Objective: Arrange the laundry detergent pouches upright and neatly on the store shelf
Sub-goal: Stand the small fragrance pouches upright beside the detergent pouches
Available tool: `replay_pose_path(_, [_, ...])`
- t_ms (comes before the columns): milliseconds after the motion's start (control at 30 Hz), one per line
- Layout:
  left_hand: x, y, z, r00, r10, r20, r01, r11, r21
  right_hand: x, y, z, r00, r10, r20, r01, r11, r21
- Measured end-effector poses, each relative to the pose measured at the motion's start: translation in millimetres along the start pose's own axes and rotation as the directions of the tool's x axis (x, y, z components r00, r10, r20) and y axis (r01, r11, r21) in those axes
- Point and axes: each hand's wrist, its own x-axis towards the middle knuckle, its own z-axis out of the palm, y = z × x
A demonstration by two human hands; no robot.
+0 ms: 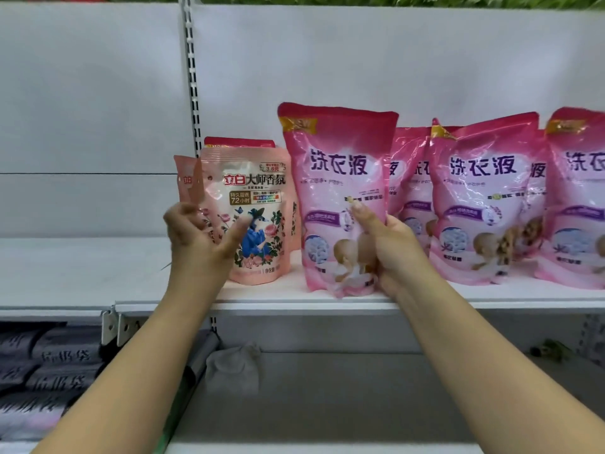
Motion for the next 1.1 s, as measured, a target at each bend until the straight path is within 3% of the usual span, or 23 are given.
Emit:
replay_pose_path(67, [-11,7,-3,0.987,0.14,-0.082,-0.15,0.979,-0.135,-2,2,13,0.999,0.01,0.04,-0.011,0.999,0.034])
replay_pose_path(100, [-17,11,-3,0.988,0.148,-0.049,-0.154,0.971,-0.183,-1,4,20,0.998,0.027,0.058,-0.029,0.999,0.038])
replay_pose_path(233, [-28,24,10,0.955,0.074,0.288,-0.056,0.996,-0.068,-7,8,49,0.989,0.054,0.137,-0.057,0.998,0.017])
replay_pose_path(300, [-25,27,14,0.946,0.046,0.32,-0.038,0.999,-0.03,-6,8,46,0.989,0.077,0.124,-0.077,0.997,-0.005])
replay_pose_path(467, [-22,30,17,0.955,-0.034,0.293,0.024,0.999,0.037,10,2,-7,0.966,-0.131,-0.222,0.117,0.99,-0.075])
replay_pose_path(567, [-19,28,19,0.96,-0.077,0.268,0.08,0.997,-0.001,34,-2,-23,0.944,-0.087,-0.317,0.027,0.982,-0.186])
replay_pose_path(633, [-17,24,19,0.964,-0.09,0.25,0.097,0.995,-0.014,46,-4,-20,0.96,0.029,-0.278,-0.107,0.957,-0.27])
replay_pose_path(767, [-19,21,15,0.968,-0.089,0.235,0.1,0.994,-0.035,63,-6,-15,0.975,0.068,-0.212,-0.152,0.898,-0.412])
replay_pose_path(1000, [-20,20,11,0.962,-0.087,0.258,0.107,0.992,-0.065,79,-5,-23,0.975,0.218,0.047,-0.188,0.915,-0.358])
replay_pose_path(1100, [-22,22,10,0.966,-0.076,0.246,0.094,0.994,-0.062,81,-3,-19,0.974,0.205,0.095,-0.161,0.924,-0.346])
